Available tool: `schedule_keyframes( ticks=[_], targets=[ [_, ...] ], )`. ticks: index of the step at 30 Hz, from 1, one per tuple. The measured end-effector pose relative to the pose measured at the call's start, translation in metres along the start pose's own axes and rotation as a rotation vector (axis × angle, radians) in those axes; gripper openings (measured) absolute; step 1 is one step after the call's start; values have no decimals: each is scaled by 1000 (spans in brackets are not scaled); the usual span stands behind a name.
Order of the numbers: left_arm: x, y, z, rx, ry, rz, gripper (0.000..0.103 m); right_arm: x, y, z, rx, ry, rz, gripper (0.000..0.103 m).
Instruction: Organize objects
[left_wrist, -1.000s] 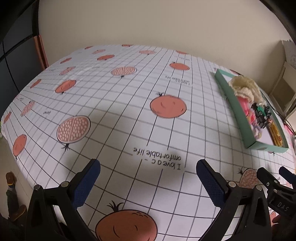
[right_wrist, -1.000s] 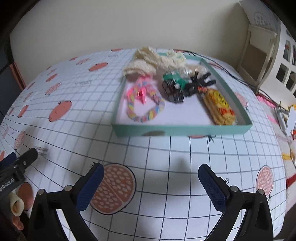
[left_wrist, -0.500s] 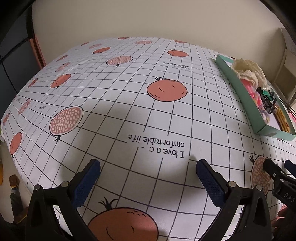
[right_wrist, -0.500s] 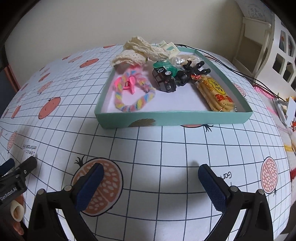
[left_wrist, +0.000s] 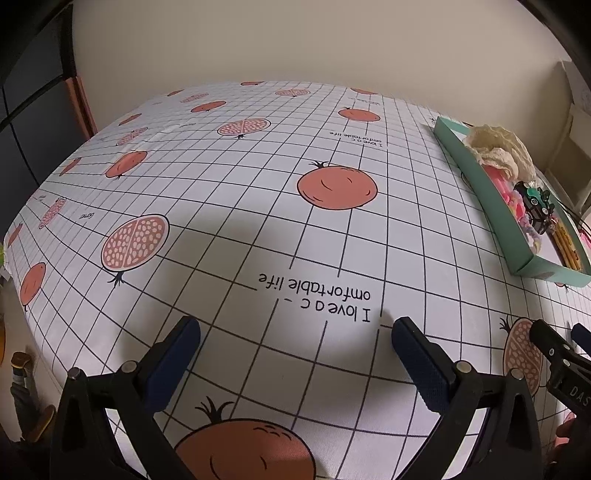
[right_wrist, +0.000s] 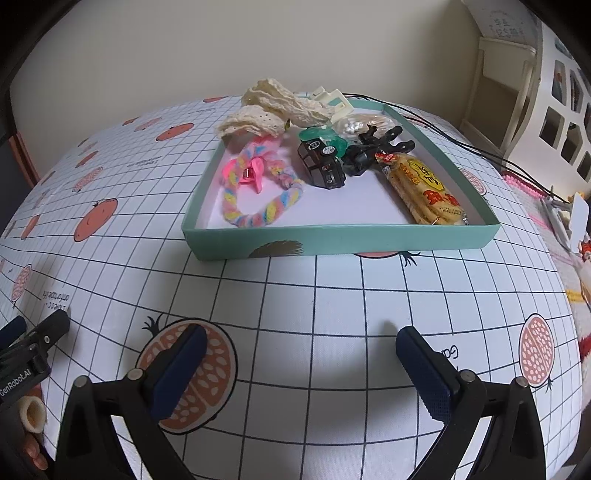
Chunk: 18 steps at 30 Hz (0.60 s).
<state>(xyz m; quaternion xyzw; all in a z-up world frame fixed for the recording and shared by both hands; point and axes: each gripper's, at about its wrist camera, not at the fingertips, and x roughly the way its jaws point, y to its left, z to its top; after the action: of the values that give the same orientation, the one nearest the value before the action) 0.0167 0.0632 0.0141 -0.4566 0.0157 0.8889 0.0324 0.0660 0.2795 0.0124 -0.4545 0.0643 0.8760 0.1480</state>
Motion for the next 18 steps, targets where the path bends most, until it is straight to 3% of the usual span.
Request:
schedule_keyframes(
  ticks=[18],
  targets=[
    [1, -1, 0, -4, 0, 2, 103, 1, 0, 0, 2, 2, -3, 103]
  ],
)
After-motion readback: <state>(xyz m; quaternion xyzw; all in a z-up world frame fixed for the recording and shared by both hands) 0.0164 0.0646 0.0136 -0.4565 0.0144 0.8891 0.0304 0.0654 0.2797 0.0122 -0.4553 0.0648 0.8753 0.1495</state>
